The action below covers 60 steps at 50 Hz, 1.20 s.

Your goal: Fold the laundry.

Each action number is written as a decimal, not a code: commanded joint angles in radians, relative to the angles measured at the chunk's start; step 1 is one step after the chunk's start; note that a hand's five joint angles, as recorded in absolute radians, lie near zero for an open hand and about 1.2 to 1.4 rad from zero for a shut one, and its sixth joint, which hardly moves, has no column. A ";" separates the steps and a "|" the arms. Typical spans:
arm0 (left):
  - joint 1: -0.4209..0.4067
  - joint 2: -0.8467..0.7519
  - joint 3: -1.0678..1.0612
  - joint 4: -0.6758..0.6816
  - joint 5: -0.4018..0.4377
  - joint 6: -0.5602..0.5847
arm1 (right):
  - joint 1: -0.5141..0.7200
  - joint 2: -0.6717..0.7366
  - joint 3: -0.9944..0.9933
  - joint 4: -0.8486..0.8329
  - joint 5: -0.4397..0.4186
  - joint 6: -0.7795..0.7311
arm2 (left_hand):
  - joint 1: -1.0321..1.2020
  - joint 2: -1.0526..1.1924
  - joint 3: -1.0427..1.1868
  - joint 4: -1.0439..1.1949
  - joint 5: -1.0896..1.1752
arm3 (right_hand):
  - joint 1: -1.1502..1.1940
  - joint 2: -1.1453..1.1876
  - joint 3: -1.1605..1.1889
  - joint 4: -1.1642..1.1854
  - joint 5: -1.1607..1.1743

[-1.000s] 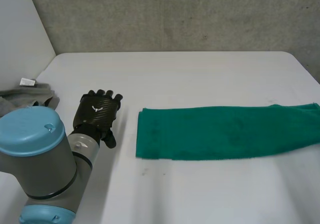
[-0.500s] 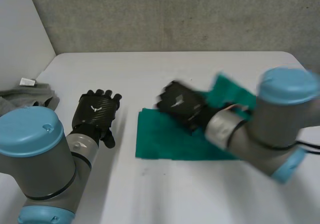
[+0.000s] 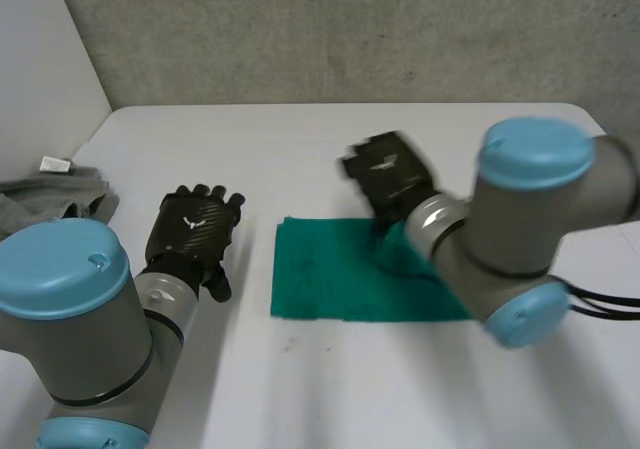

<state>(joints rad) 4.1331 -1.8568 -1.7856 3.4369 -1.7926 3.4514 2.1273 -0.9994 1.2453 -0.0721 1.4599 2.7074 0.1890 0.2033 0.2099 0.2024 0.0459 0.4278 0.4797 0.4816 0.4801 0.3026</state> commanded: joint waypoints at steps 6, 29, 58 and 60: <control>-0.002 -0.008 -0.001 0.001 -0.001 0.000 | -0.181 0.133 -0.004 0.169 -0.098 0.299 | -0.011 -0.025 -0.032 -0.024 -0.042 | 0.229 0.178 0.176 0.177 0.180; -0.002 -0.005 -0.006 0.001 0.001 0.000 | -0.176 0.209 -0.040 0.037 -0.150 0.404 | -0.011 -0.025 -0.032 -0.024 -0.042 | 0.968 0.917 0.915 0.916 0.919; -0.004 0.004 0.005 0.001 0.001 0.000 | 0.123 0.179 -0.057 0.028 -0.273 0.365 | -0.014 -0.028 -0.035 -0.027 -0.045 | 0.858 0.806 0.805 0.806 0.809; -0.005 0.001 0.020 0.002 0.001 0.000 | 0.117 0.105 -0.027 0.025 -0.276 0.365 | -0.014 -0.028 -0.035 -0.027 -0.045 | 0.624 0.572 0.571 0.572 0.575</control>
<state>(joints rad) 4.1305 -1.8524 -1.7911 3.4379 -1.7930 3.4515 2.2608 -0.7875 1.1643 -0.0448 1.1977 3.0854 0.1890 0.2033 0.2099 0.2024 0.0459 0.9739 1.1732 1.1747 1.1811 0.9888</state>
